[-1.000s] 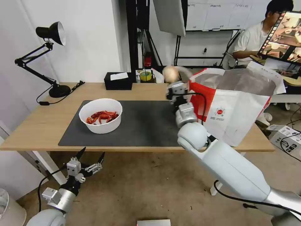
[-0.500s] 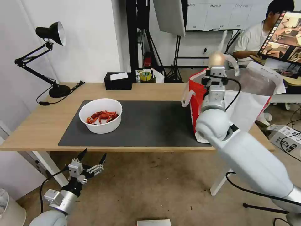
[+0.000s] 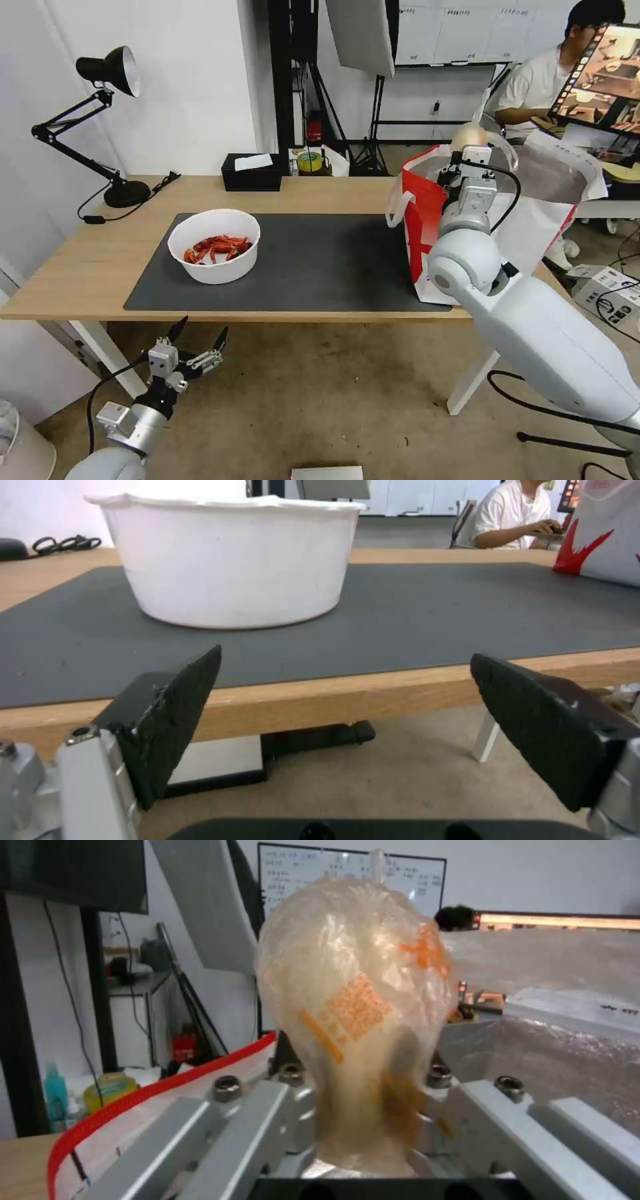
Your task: Pick up the trash from the table and place it into the takeout bag.
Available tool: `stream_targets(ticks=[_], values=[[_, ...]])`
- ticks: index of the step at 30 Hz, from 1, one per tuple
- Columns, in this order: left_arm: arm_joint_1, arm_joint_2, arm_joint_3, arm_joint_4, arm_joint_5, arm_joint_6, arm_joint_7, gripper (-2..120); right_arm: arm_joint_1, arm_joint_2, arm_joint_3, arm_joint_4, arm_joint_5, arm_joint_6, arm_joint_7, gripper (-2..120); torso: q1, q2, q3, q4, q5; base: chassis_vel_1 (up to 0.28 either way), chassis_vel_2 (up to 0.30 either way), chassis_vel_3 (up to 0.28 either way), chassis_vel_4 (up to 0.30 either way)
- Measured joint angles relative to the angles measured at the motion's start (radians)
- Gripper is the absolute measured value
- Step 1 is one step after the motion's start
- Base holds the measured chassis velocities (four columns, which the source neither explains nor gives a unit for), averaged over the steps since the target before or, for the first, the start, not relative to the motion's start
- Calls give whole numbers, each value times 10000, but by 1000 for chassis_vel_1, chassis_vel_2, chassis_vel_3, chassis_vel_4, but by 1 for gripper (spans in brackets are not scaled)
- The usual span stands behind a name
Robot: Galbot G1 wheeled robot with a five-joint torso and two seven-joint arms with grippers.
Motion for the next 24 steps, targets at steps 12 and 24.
stream_targets(ticks=[12, 24], values=[[-74, 56, 59, 31, -11, 0, 10, 100, 22, -328, 143, 173, 733, 6, 113, 61, 0, 0, 0, 0, 0, 0, 0, 0, 0], [-185, 85, 132, 46, -49, 24, 13, 100, 101, -513, 161, 201, 915, 0, 79, 100, 0, 0, 0, 0, 0, 0, 0, 0, 0]])
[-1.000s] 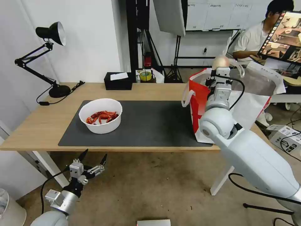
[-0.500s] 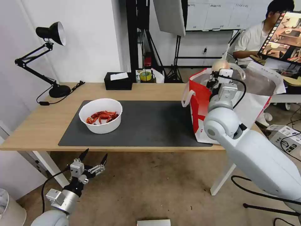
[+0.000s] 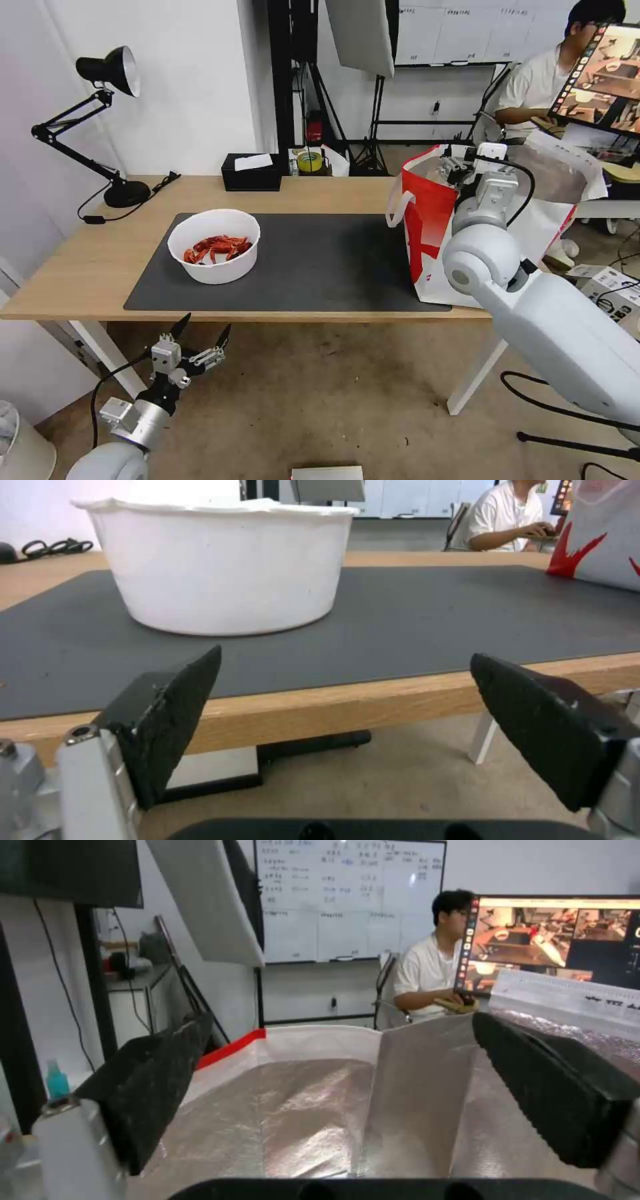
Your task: Pick up the trash from the table and place it into the takeout bag.
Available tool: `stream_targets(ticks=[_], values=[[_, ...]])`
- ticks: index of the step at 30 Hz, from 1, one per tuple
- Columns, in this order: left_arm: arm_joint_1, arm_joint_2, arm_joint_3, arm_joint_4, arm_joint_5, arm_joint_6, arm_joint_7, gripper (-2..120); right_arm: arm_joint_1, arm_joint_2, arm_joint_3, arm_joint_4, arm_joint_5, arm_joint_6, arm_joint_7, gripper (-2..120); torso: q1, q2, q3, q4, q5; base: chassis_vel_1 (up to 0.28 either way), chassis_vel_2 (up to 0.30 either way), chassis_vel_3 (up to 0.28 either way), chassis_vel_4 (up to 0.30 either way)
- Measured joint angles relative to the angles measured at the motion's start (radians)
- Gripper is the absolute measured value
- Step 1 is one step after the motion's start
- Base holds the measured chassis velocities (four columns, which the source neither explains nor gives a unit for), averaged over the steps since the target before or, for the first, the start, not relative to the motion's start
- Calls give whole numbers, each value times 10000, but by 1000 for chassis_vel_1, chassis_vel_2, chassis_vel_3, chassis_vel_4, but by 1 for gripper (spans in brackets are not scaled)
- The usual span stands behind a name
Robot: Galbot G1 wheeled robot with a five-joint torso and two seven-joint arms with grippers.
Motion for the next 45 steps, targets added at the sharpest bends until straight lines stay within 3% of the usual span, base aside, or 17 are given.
stream_targets(ticks=[16, 25, 28, 36, 45], values=[[-24, 107, -31, -43, -50, 13, 9, 100, 65, -250, -56, 151, 93, 70, -441, 100, 0, 0, 0, 0, 0, 0, 0, 0, 0], [-59, 104, 34, -43, -56, 14, 10, 100, -218, -511, -64, 711, 86, 1141, -2595, 100, 0, 0, 0, 0, -1, 0, 0, 0, 0], [-125, 122, 57, -54, -68, 14, 10, 100, -742, -772, 42, 1212, 557, 1777, -4137, 100, 0, 1, 0, 1, 0, 0, 0, 0, 0], [-169, 125, -13, -88, -83, -19, 42, 100, -2009, -1391, 472, 2127, 1008, 2587, -6186, 100, 0, 0, -1, -1, 1, 0, 0, 0, 0], [-140, -144, -75, -118, -69, -75, 60, 100, -3184, -1743, 477, 2535, 919, 3083, -7514, 100, 0, 1, -1, 0, 0, 0, 0, 0, 0]])
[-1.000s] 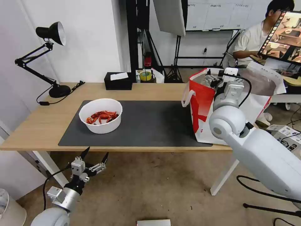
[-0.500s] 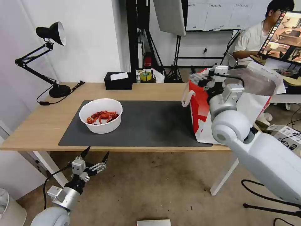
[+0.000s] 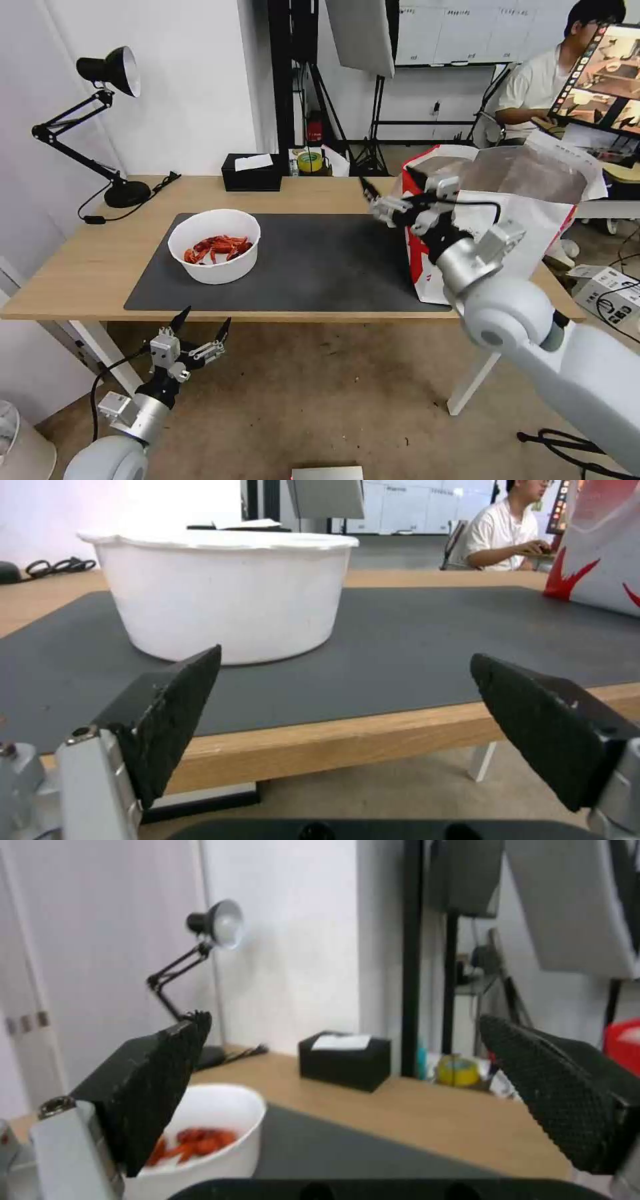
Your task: Pick up the trash from the table and place it into the takeout bag.
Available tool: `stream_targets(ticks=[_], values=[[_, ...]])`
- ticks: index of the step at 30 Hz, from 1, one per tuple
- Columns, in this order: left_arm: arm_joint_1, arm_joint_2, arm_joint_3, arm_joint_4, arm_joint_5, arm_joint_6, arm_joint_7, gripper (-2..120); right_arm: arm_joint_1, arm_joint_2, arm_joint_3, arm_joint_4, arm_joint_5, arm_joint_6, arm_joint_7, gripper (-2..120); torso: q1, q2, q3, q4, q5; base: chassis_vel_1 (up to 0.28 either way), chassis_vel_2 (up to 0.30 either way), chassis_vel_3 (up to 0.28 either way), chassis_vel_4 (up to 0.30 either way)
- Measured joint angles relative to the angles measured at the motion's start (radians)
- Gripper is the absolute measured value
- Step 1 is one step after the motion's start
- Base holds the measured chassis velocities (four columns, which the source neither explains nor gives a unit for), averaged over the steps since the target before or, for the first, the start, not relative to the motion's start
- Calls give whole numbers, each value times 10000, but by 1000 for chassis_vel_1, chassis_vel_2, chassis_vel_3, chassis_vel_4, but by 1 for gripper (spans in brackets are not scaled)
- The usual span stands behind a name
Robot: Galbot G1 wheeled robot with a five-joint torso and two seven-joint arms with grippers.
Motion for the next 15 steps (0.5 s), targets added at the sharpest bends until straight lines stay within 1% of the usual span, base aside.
stream_targets(ticks=[1, 3, 4, 6, 7, 8, 10, 11, 12, 14, 15], values=[[1, -12, -3, 0, 1, -4, 0, 100, -76, -4, 2, 10, -34, 30, -40, 100, 0, 0, 0, 0, 0, 0, 0, 0, 0], [45, -30, -54, -23, 9, -34, 8, 100, -916, -20, 191, 38, -387, 305, -460, 100, 0, 0, 0, 0, 0, 0, 0, 0, 0], [45, -30, -54, -23, 9, -34, 8, 100, -916, -20, 191, 38, -387, 305, -460, 100, 0, 0, 0, 0, 0, 0, 0, 0, 0], [107, 20, -136, -63, -18, -40, 23, 100, -1648, 16, 501, -25, -770, 566, -779, 100, 0, 0, -1, 0, 0, 0, 0, 0, 0], [107, 20, -136, -63, -18, -40, 23, 100, -1648, 16, 501, -25, -770, 566, -779, 100, 0, 0, -1, 0, 0, 0, 0, 0, 0], [152, 61, -198, -71, -48, -53, 40, 100, -2305, 91, 776, -127, -1111, 852, -998, 100, 0, 0, 0, 0, 1, 0, 0, 0, 0], [191, 88, -249, -70, -79, -84, 65, 100, -3160, 210, 1160, -214, -1488, 1162, -1228, 100, 0, 0, 1, 1, 0, 0, 0, 0, 0], [191, 88, -249, -70, -79, -84, 65, 100, -3160, 210, 1160, -214, -1488, 1162, -1228, 100, 0, 0, 1, 1, 0, 0, 0, 0, 0], [208, 90, -258, -56, -85, -121, 86, 100, -3757, 297, 1386, -270, -1725, 1344, -1336, 100, 0, 0, 0, -1, 1, 0, 0, 0, 0], [220, 89, -261, -34, -89, -160, 125, 100, -4425, 429, 1628, -391, -2166, 1567, -1373, 100, -1, 1, 0, -1, -2, 0, 0, 0, 0], [220, 89, -261, -34, -89, -160, 125, 100, -4425, 429, 1628, -391, -2166, 1567, -1373, 100, -1, 1, 0, -1, -2, 0, 0, 0, 0]])
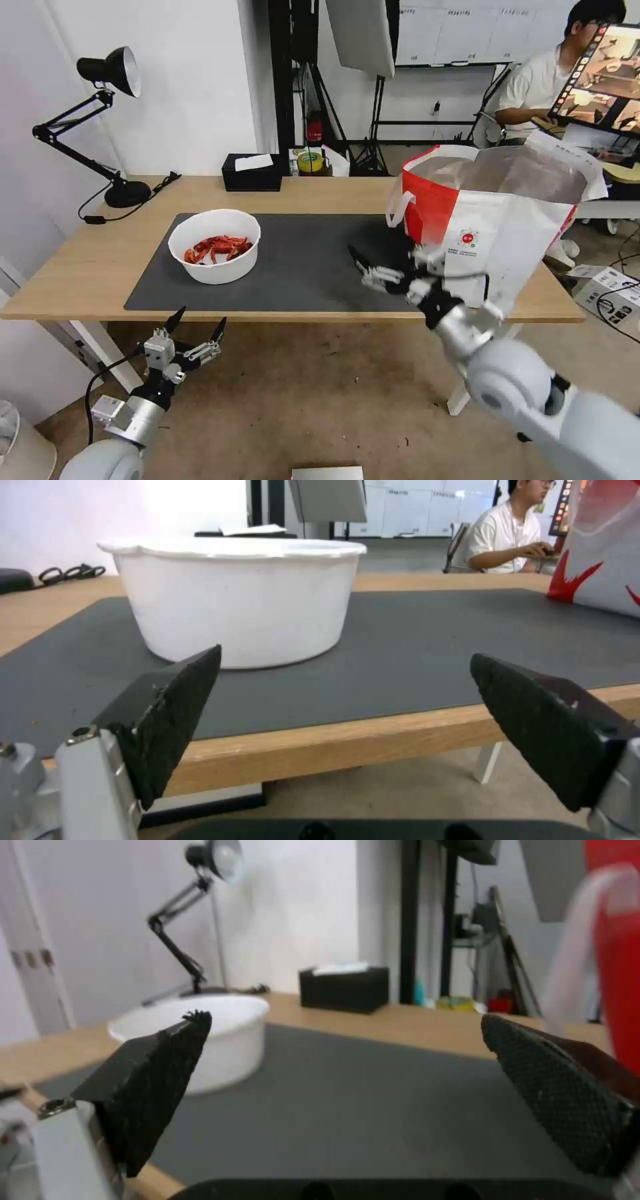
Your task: Pick up the trash from the table and place it into the takeout bag.
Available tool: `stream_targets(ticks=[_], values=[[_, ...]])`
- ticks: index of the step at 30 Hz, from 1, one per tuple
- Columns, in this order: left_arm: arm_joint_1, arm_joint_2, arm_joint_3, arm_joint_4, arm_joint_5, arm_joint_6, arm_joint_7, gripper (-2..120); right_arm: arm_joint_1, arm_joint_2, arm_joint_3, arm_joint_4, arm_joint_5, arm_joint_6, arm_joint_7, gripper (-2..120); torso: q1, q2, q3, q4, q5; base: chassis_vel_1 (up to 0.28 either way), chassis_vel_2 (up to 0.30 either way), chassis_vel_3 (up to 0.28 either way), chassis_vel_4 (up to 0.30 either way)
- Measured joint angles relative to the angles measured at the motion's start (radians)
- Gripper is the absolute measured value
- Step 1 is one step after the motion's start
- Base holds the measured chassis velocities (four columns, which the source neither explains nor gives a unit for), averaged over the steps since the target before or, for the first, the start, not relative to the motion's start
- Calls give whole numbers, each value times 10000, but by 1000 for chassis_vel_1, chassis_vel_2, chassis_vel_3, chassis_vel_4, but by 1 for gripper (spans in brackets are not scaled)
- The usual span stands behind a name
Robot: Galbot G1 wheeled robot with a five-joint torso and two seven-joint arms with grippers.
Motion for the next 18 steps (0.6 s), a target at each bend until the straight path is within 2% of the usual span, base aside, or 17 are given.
stream_targets(ticks=[6, 18], values=[[73, -86, 0, 46, -2, -70, 121, 100, -2091, 680, 565, -418, -1336, 560, 329, 100, 1, 0, 0, 0, 2, 0, 0, 0, 0], [243, -218, -29, 125, 66, -196, 272, 100, -3804, 1266, 870, -693, -2259, 757, 793, 100, 0, 0, 0, 0, 1, 0, 0, 0, 0]])
